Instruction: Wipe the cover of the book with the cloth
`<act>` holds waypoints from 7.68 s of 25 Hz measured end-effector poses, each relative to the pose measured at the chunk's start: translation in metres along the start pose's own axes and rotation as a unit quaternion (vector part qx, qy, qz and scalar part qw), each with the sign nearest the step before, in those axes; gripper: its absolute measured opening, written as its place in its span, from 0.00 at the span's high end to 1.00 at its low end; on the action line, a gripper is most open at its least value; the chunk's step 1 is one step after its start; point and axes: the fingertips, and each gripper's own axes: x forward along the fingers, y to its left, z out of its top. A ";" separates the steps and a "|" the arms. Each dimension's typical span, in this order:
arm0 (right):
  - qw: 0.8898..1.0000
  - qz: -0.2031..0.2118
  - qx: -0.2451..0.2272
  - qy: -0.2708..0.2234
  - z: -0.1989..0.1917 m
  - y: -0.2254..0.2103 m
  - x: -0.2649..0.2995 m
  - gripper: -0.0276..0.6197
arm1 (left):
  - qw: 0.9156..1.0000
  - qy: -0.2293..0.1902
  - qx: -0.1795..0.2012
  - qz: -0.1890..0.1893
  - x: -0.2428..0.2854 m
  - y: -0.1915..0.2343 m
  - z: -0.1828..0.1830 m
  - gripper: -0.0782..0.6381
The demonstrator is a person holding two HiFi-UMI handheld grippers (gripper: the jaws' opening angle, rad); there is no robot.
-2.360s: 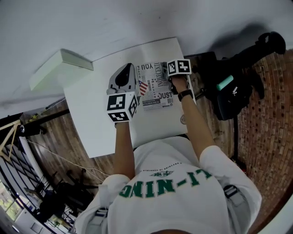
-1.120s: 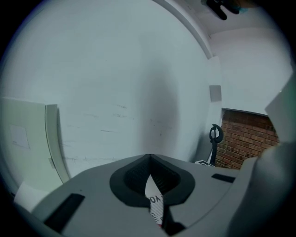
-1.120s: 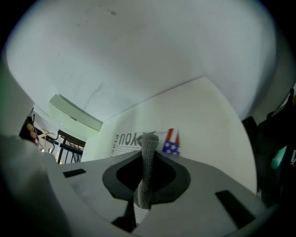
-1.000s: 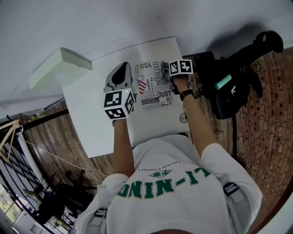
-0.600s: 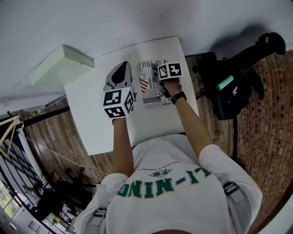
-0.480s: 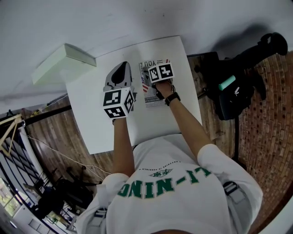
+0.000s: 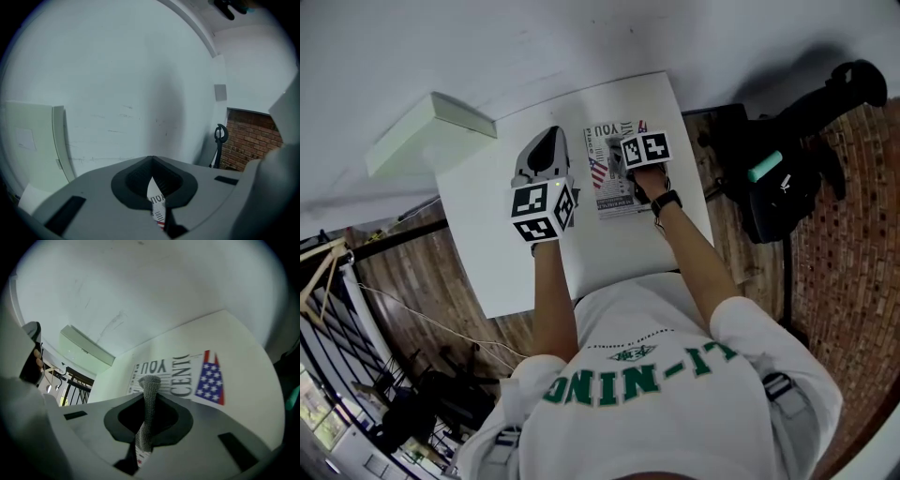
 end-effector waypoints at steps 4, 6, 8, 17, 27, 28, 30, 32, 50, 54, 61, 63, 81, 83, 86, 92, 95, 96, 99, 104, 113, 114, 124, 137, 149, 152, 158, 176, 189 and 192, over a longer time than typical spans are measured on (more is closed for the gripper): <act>0.999 -0.039 0.028 -0.020 0.001 -0.052 -0.036 0.91 | 1.000 -0.001 0.000 -0.011 0.002 -0.011 0.000 0.88; 0.998 -0.051 0.038 -0.026 0.001 -0.068 -0.047 0.91 | 1.000 -0.003 0.000 -0.014 0.002 -0.013 0.000 0.88; 0.997 -0.056 0.047 -0.031 0.001 -0.075 -0.053 0.91 | 1.000 -0.005 0.000 -0.013 0.001 -0.014 0.001 0.88; 1.000 -0.003 0.025 -0.012 -0.006 -0.007 -0.023 0.91 | 1.000 -0.011 -0.003 0.012 -0.014 0.001 0.004 0.88; 0.998 0.053 0.012 0.014 -0.023 0.055 0.025 0.91 | 1.000 -0.011 0.003 0.019 -0.023 0.000 0.004 0.88; 0.999 0.048 0.016 0.012 -0.023 0.049 0.022 0.91 | 1.000 -0.011 0.005 0.018 -0.022 -0.002 0.004 0.88; 0.999 0.034 0.025 0.005 -0.021 0.031 0.012 0.91 | 1.000 -0.012 0.006 0.014 -0.020 -0.005 0.005 0.88; 0.999 0.016 0.036 -0.007 -0.019 0.007 -0.004 0.91 | 1.000 -0.012 0.006 0.010 -0.018 -0.008 0.005 0.88; 0.999 -0.009 0.044 -0.026 -0.021 -0.014 -0.039 0.91 | 1.000 -0.018 0.004 0.010 -0.024 -0.014 0.005 0.88; 0.999 0.042 0.003 0.011 -0.039 0.054 0.000 0.91 | 1.000 -0.018 0.004 0.021 -0.030 -0.007 0.004 0.88; 0.999 0.021 -0.007 0.028 -0.050 0.053 0.013 0.91 | 0.999 -0.019 0.005 0.027 -0.038 -0.001 0.006 0.88; 1.000 0.007 0.011 0.018 -0.048 0.030 -0.001 0.91 | 0.999 -0.018 0.004 0.026 -0.038 0.000 0.005 0.88; 0.999 0.003 0.042 -0.011 -0.053 -0.006 -0.045 0.91 | 1.000 -0.023 0.015 0.009 -0.042 -0.023 0.006 0.88; 0.999 0.033 0.015 0.007 -0.059 0.033 -0.026 0.91 | 1.000 -0.023 0.015 0.015 -0.046 -0.018 0.007 0.88; 0.998 0.051 -0.017 0.037 -0.071 0.070 0.000 0.91 | 0.999 -0.025 0.017 0.024 -0.051 -0.012 0.010 0.88; 0.998 0.033 -0.015 0.044 -0.077 0.057 0.006 0.91 | 0.999 -0.022 0.021 0.029 -0.054 -0.008 0.010 0.88; 0.999 0.019 0.013 0.025 -0.072 0.024 -0.014 0.91 | 0.999 -0.021 0.023 0.024 -0.052 -0.010 0.011 0.88; 0.999 0.011 0.026 0.018 -0.071 0.010 -0.023 0.91 | 0.999 -0.021 0.023 0.021 -0.051 -0.011 0.010 0.88; 0.998 -0.024 0.054 -0.005 -0.068 -0.036 -0.054 0.91 | 0.999 -0.020 0.023 0.014 -0.048 -0.016 0.009 0.88; 0.994 -0.073 0.083 -0.022 -0.076 -0.084 -0.084 0.91 | 0.999 -0.021 0.024 0.004 -0.046 -0.026 0.007 0.88; 0.989 -0.142 0.026 -0.026 -0.081 -0.076 -0.093 0.91 | 0.999 -0.022 0.024 0.021 -0.055 -0.018 0.008 0.88; 0.990 -0.136 0.005 -0.032 -0.073 -0.062 -0.093 0.91 | 0.999 -0.022 0.022 0.024 -0.057 -0.015 0.008 0.88; 0.997 0.064 -0.023 0.044 -0.093 0.096 0.008 0.91 | 0.999 -0.024 0.019 0.029 -0.059 -0.013 0.008 0.88; 0.997 -0.029 0.062 -0.026 -0.093 -0.040 -0.071 0.91 | 1.000 -0.022 0.016 0.013 -0.055 -0.015 0.005 0.88; 0.998 0.045 0.039 -0.015 -0.087 0.042 -0.050 0.91 | 0.999 -0.030 0.016 0.017 -0.068 -0.012 0.007 0.88; 0.997 0.074 0.014 0.015 -0.102 0.081 -0.021 0.91 | 0.999 -0.032 0.017 0.020 -0.073 -0.009 0.009 0.88; 0.997 0.065 -0.012 0.051 -0.118 0.092 0.007 0.91 | 0.999 -0.030 0.018 0.021 -0.075 -0.008 0.007 0.88; 0.994 -0.031 0.099 -0.029 -0.117 -0.055 -0.091 0.91 | 0.999 -0.033 0.016 -0.002 -0.067 -0.027 0.005 0.88; 0.995 0.080 -0.017 0.050 -0.130 0.092 -0.016 0.91 | 0.999 -0.037 0.007 0.028 -0.084 -0.006 0.002 0.88; 0.995 0.073 -0.032 0.068 -0.141 0.094 -0.004 0.91 | 0.999 -0.035 0.007 0.032 -0.086 -0.005 0.000 0.88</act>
